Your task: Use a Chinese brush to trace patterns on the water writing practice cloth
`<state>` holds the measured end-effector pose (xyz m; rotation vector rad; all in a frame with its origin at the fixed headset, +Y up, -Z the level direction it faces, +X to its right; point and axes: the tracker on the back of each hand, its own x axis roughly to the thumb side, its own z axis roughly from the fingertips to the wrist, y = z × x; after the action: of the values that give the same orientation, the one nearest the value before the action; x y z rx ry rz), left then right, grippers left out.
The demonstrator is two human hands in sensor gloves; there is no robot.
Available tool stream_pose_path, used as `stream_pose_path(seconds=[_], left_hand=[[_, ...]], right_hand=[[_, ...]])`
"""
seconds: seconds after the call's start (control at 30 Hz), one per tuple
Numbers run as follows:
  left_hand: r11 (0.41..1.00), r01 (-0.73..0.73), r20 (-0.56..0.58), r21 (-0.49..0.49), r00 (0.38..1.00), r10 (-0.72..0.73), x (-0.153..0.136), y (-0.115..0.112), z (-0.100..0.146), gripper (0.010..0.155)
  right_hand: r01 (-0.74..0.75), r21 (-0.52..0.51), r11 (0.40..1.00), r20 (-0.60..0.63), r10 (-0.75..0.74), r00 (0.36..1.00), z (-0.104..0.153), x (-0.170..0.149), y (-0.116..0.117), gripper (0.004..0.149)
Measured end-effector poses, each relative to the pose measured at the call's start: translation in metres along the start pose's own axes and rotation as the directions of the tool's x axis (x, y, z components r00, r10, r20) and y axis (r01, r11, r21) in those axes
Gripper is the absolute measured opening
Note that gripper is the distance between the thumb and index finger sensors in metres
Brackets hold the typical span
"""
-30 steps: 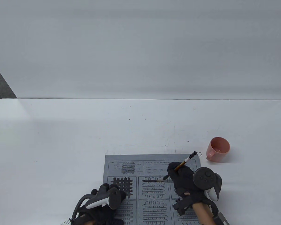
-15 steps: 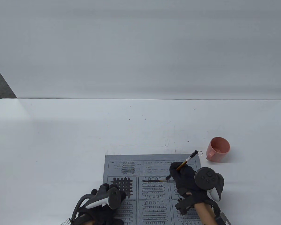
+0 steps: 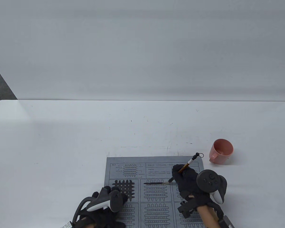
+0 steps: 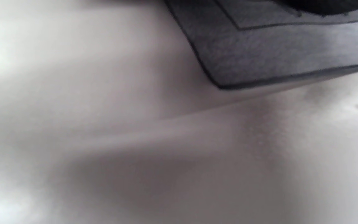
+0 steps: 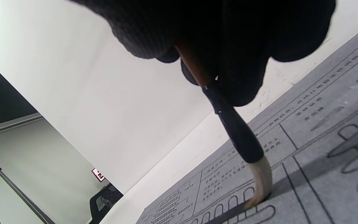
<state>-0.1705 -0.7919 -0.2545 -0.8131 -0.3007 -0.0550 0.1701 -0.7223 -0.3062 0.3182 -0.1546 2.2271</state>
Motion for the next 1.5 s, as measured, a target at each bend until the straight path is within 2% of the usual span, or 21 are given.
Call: stream_pose_path(seconds=[0.13, 0.37, 0.5, 0.7, 0.97, 1.5], left_hand=[[1.000, 0.000, 0.000, 0.000, 1.000, 0.000, 0.000, 0.000, 0.000, 0.103], [1.000, 0.000, 0.000, 0.000, 1.000, 0.000, 0.000, 0.000, 0.000, 0.103], [1.000, 0.002, -0.002, -0.001, 1.000, -0.002, 0.000, 0.001, 0.001, 0.103], [1.000, 0.004, -0.003, -0.001, 1.000, -0.004, 0.000, 0.000, 0.000, 0.103], [1.000, 0.005, -0.004, 0.000, 1.000, -0.005, 0.000, 0.000, 0.000, 0.103], [1.000, 0.004, -0.004, -0.001, 1.000, -0.004, 0.000, 0.000, 0.000, 0.103]], right_hand=[[0.023, -0.011, 1.000, 0.025, -0.023, 0.999, 0.001, 0.005, 0.000, 0.033], [0.202, -0.082, 0.976, 0.078, -0.195, 0.978, 0.007, 0.015, 0.009, 0.033], [0.257, -0.042, 0.966, 0.080, -0.253, 0.964, 0.007, 0.019, 0.023, 0.034], [0.186, 0.006, 0.983, 0.084, -0.186, 0.979, 0.005, 0.022, 0.038, 0.034], [0.157, 0.019, 0.987, 0.084, -0.158, 0.984, 0.004, 0.019, 0.045, 0.034], [0.130, 0.015, 0.991, 0.067, -0.130, 0.989, 0.004, 0.013, 0.039, 0.033]])
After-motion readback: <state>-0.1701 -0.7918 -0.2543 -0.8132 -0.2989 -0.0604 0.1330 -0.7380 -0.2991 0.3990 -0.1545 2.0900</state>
